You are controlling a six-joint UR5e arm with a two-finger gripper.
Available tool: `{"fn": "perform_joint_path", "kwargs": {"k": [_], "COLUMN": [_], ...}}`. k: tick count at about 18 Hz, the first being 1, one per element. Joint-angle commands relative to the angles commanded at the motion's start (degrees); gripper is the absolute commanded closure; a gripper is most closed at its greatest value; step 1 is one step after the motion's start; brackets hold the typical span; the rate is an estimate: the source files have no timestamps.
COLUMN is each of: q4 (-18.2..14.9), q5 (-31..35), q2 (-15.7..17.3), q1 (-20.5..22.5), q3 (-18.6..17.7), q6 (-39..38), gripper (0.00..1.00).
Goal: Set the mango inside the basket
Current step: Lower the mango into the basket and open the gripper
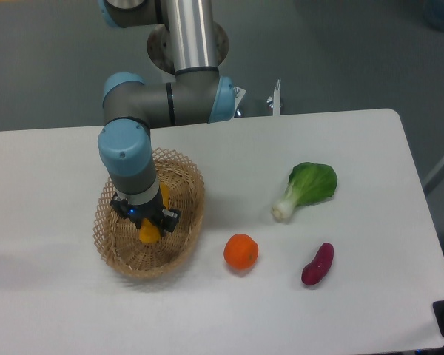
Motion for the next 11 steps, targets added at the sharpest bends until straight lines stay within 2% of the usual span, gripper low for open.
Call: {"fn": "perform_joint_path", "kwargs": {"k": [9,11], "q4": [-0.09,0.0], "q5": [0.09,0.09], "q2": [-1.06,-0.97], "q1": [-0.35,-0.27], "q3": [-0.44,-0.35], "q6": [0.0,0.0], "gripper": [0.46,0.36]}}
